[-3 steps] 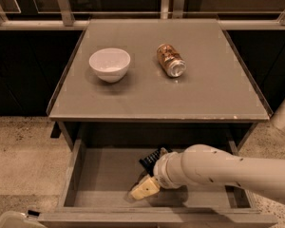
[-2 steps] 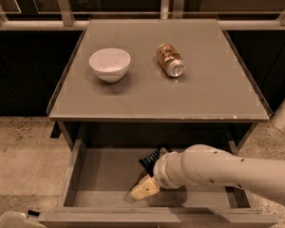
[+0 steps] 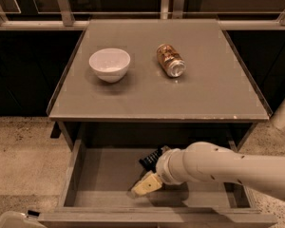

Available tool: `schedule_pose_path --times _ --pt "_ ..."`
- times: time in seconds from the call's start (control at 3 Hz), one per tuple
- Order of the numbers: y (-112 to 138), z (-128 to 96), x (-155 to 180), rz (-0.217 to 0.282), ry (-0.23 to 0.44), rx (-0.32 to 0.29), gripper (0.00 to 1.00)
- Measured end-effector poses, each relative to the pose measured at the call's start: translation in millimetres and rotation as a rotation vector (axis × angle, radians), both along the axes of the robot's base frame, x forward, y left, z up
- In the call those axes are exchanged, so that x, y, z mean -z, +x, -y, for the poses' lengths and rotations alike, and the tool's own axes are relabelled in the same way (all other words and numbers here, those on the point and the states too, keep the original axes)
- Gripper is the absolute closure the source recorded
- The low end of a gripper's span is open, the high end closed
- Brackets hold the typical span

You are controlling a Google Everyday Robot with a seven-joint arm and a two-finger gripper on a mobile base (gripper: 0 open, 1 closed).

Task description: Pick rxbar blueberry from top drawer and place on counter

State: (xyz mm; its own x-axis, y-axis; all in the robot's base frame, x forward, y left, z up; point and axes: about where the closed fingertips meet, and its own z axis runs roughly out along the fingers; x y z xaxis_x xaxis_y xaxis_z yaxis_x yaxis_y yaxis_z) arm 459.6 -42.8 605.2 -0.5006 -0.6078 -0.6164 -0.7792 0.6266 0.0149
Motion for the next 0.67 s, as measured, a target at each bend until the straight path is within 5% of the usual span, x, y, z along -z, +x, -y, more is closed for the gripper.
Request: schedule_pose_path --times 0.67 --pt "41.1 28.3 6.6 0.003 -0.034 0.063 0.0"
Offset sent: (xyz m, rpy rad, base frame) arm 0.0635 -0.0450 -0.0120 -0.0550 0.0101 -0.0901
